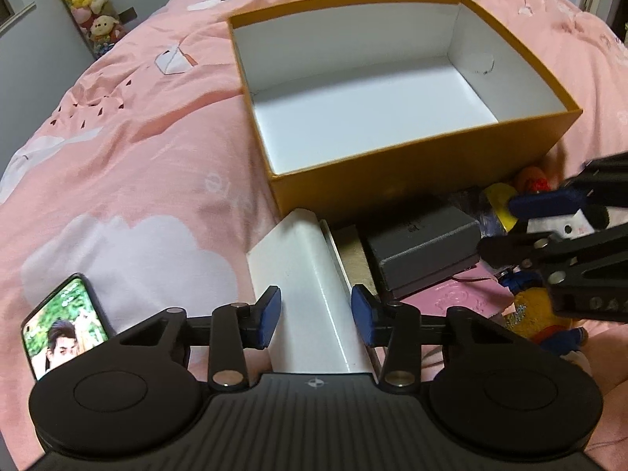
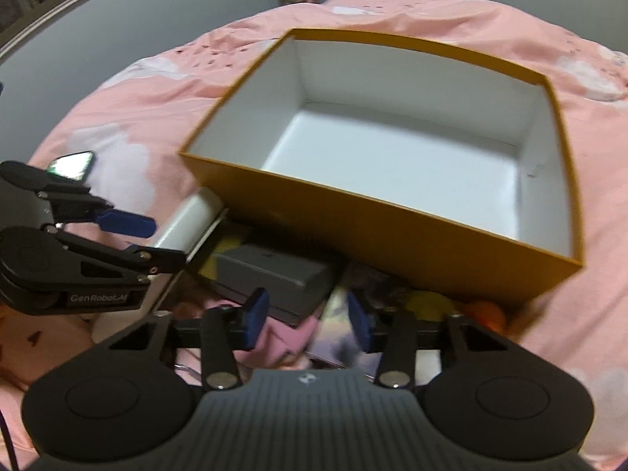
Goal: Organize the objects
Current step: 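Grasp the small gold cube box with the right gripper while left lifts the power bank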
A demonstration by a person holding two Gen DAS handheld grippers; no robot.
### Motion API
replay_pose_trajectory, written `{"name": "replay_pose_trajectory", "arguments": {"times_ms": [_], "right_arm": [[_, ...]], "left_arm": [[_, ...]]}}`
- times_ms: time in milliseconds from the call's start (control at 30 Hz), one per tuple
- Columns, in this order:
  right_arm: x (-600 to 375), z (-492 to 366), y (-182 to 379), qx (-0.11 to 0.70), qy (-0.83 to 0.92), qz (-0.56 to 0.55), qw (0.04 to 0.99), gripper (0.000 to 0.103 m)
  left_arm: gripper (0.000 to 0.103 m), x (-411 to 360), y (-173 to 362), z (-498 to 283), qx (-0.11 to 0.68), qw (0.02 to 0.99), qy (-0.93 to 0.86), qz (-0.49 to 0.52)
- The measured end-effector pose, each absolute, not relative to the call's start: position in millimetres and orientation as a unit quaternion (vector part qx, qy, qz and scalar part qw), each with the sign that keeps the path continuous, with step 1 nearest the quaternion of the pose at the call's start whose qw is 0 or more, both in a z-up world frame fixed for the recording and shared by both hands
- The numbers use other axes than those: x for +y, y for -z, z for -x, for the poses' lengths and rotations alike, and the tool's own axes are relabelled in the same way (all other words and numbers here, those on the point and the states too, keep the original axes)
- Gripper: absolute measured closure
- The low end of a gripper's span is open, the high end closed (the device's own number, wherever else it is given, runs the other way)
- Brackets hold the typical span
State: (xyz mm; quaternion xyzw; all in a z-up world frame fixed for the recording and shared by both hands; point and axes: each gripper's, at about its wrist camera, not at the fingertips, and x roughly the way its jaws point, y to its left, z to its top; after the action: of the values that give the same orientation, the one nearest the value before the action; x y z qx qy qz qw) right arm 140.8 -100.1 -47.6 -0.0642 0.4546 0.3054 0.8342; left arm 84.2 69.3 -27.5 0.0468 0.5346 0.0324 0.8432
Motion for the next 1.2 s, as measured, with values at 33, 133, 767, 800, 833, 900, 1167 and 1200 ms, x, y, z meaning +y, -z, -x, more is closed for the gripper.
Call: {"name": "replay_pose_trajectory", "arguments": {"times_ms": [33, 133, 767, 800, 833, 900, 1167, 1200], "right_arm": [[-96.1, -140.9, 47.7, 0.455, -0.316, 0.062, 0.83, 0.069], [-79.8, -140.7, 48.2, 0.453, -0.357, 0.051, 0.816, 0.08], [-12.8, -139.6, 74.2, 0.471, -0.465, 0.044, 0.749, 0.103], [-12.4, -139.4, 74.1, 0.471, -0.464, 0.047, 0.749, 0.103], [-11.9, -138.9, 74.2, 0.47, -0.463, 0.049, 0.75, 0.103], [-10.6, -137.9, 73.0, 0.466, -0.465, 0.05, 0.751, 0.103], [-10.6, -133.6, 66.2, 0.45, -0.476, 0.083, 0.751, 0.099], [-8.8, -132.0, 64.3, 0.444, -0.478, 0.096, 0.752, 0.099]], "left_arm": [[0.053, 71.2, 25.7, -83.6, 0.534, 0.844, -0.032, -0.045], [0.053, 78.6, 20.7, -80.9, 0.531, 0.846, -0.032, -0.039], [0.025, 149.4, 19.2, -85.2, 0.553, 0.815, -0.025, 0.172], [0.024, 149.3, 19.6, -87.0, 0.555, 0.813, -0.023, 0.175], [0.023, 147.3, 20.3, -89.1, 0.557, 0.812, -0.022, 0.172], [0.023, 141.0, 25.1, -93.9, 0.566, 0.81, -0.022, 0.151], [0.064, 134.5, 40.5, -93.0, 0.584, 0.805, -0.021, 0.107], [0.066, 134.5, 40.0, -90.7, 0.579, 0.808, -0.018, 0.108]]}}
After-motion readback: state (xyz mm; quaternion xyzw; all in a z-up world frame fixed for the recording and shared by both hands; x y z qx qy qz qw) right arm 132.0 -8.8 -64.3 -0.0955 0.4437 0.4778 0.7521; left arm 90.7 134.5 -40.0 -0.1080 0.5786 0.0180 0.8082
